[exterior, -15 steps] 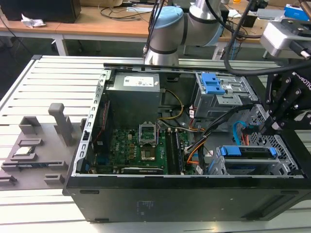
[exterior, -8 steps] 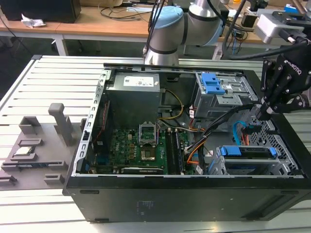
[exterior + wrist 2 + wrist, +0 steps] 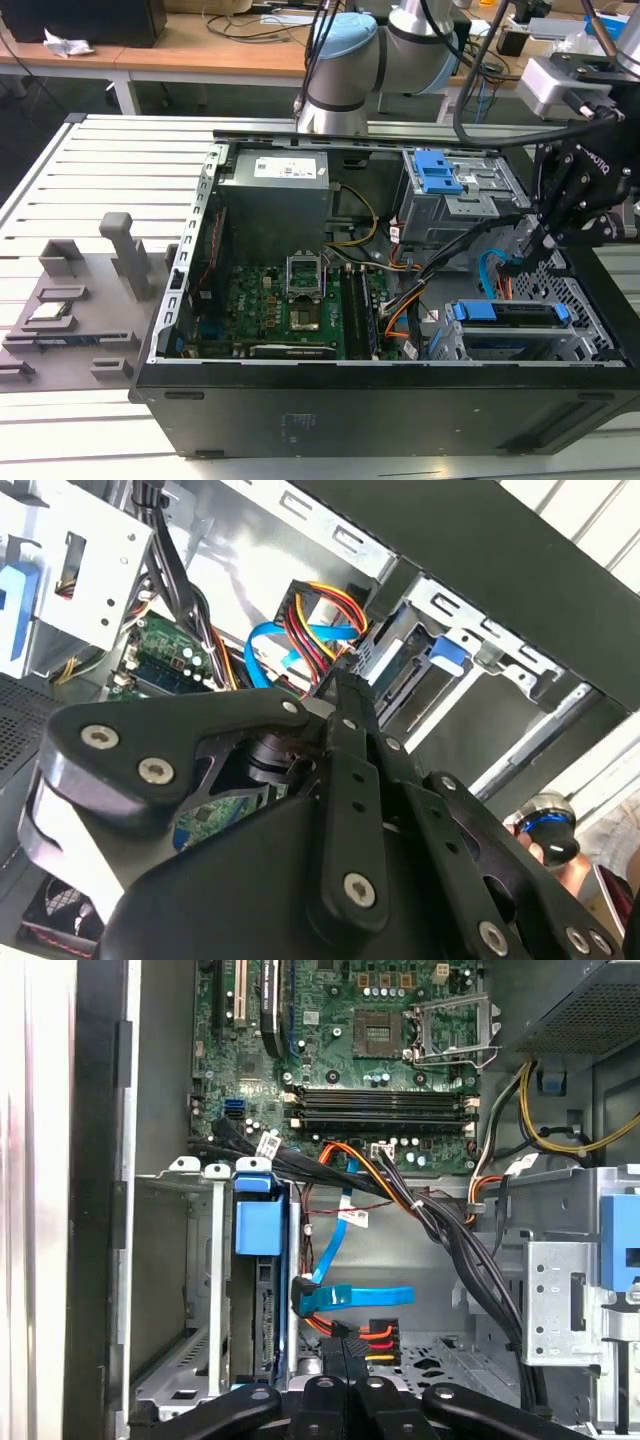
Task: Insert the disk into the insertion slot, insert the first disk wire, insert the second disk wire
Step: 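Insert the first disk wire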
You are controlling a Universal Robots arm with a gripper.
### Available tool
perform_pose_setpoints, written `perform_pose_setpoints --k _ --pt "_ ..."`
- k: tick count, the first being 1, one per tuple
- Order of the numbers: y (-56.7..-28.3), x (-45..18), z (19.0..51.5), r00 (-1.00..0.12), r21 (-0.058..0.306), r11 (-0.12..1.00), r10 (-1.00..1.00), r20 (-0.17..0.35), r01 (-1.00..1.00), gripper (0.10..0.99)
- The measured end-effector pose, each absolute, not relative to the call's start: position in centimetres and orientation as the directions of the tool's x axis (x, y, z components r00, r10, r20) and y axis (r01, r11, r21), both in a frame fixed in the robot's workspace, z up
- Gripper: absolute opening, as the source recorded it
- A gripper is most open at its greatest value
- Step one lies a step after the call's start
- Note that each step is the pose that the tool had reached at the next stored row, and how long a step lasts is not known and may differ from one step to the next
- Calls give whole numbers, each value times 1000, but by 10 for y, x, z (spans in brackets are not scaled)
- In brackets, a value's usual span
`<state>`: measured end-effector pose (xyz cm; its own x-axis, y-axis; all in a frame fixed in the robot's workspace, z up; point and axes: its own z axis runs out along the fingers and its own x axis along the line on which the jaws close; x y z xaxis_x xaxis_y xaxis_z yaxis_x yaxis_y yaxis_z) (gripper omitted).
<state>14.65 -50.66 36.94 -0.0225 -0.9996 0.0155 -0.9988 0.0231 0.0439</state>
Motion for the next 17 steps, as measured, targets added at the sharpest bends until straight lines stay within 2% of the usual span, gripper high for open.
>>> perform_pose_setpoints --k 6,7,8,10,17 --pt "-507 147 369 -22 44 23 -1000 17 -999 114" --pt "-507 147 369 -22 44 23 -1000 18 -999 173" --pt "-507 147 369 -22 44 23 -1000 18 -999 173" --pt "-507 147 369 -22 44 23 -1000 18 -999 302" --pt "-505 147 363 -22 44 24 -999 27 -999 302"
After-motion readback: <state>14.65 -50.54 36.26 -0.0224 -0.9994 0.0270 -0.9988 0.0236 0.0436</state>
